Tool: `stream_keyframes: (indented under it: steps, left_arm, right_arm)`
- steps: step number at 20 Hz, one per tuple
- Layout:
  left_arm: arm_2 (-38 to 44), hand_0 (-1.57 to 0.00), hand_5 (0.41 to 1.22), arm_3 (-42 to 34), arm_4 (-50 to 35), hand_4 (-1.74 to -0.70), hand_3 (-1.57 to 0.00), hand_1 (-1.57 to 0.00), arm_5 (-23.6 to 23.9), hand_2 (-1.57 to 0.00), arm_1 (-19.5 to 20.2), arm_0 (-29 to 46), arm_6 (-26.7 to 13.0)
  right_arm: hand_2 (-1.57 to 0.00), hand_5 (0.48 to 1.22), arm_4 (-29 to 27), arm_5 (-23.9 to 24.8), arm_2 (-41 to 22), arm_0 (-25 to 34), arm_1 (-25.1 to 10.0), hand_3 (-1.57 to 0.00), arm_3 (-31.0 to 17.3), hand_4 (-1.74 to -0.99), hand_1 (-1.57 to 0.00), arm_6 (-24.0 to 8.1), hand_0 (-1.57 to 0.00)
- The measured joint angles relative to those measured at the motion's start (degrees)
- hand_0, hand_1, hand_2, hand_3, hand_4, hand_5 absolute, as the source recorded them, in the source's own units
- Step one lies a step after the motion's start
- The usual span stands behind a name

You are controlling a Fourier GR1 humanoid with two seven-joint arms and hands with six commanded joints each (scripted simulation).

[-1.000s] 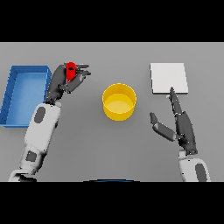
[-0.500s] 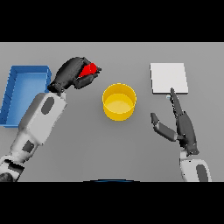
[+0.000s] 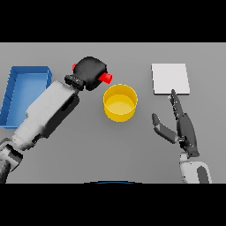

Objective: Pick up the red beaker and tilt it to pour out 1 green nut into yellow bowl. Pick up the yellow bowl and place it on the metallic measuring scale.

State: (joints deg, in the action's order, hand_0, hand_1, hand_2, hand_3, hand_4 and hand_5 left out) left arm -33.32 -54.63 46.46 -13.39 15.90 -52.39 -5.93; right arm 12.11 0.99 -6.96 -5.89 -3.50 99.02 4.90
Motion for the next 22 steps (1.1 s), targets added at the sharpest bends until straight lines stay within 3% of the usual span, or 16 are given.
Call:
stream_keyframes:
  steps: [4, 7, 14, 22]
  left_arm:
    - [-5.01, -1.57, 1.217, 2.47, 5.16, -1.72, -1.29, -1.57, -4.97, -1.57, 0.8, -4.81, 3.1]
    - [-8.64, -1.57, 1.219, 4.92, 8.65, -1.73, -1.43, -1.57, -5.79, -1.57, 0.35, -7.64, 7.2]
    - [-17.11, -1.57, 1.221, 8.34, 17.12, -1.74, -1.54, -1.57, -5.57, -1.57, -0.51, -13.36, 12.74]
    - [-25.82, -1.57, 1.221, 10.17, 25.62, -1.73, -1.57, -1.57, -4.73, -1.57, -0.93, -17.4, 16.69]
  right_arm:
    - [0.0, 0.639, -2.44, -0.84, 0.85, 0.79, 0.78, 0.0, -1.34, -1.206, 0.0, -1.69, 0.0]
    - [0.0, 0.617, -1.96, -0.49, 0.63, 0.05, 0.83, 0.0, -0.6, -1.221, 0.0, -0.49, 0.0]
    - [0.0, 0.572, -0.12, 1.31, 0.39, 0.18, 1.32, 0.0, -0.67, -1.173, 0.0, 0.24, 0.0]
    - [0.0, 0.573, -0.12, 1.76, 0.9, 1.27, 1.34, 0.0, -1.88, -1.132, 0.0, 0.53, 0.0]
